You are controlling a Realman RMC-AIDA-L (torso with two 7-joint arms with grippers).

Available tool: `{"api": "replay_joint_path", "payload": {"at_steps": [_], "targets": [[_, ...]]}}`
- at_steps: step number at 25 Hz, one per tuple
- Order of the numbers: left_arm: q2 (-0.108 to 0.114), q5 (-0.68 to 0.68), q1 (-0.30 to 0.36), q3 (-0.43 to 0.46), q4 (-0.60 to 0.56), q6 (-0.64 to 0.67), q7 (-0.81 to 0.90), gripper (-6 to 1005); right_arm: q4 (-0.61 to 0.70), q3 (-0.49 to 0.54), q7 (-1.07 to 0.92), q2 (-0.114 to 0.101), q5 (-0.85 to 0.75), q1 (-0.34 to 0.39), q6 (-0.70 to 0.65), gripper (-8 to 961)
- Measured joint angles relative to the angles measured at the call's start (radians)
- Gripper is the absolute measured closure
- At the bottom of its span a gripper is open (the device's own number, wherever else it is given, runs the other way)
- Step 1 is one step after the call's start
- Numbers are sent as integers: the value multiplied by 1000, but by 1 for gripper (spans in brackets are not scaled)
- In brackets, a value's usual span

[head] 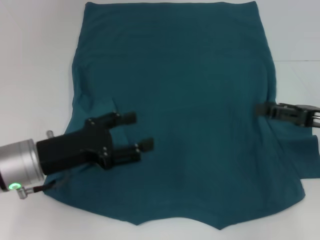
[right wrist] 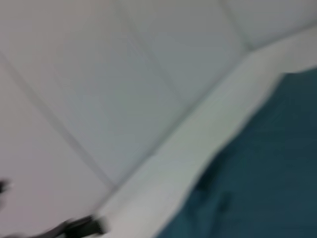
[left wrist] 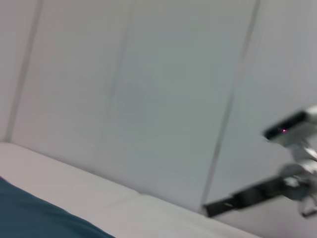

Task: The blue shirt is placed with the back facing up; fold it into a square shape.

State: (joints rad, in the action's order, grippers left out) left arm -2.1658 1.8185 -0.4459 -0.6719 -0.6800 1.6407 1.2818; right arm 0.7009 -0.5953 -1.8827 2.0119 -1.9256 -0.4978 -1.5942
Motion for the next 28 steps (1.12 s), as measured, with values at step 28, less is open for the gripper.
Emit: {"api": "replay_joint_path", "payload": {"at_steps": [28], "targets": [[-3, 164, -17, -142, -5, -27, -80, 146, 21, 39, -353, -58, -266, 79, 335, 128]]}}
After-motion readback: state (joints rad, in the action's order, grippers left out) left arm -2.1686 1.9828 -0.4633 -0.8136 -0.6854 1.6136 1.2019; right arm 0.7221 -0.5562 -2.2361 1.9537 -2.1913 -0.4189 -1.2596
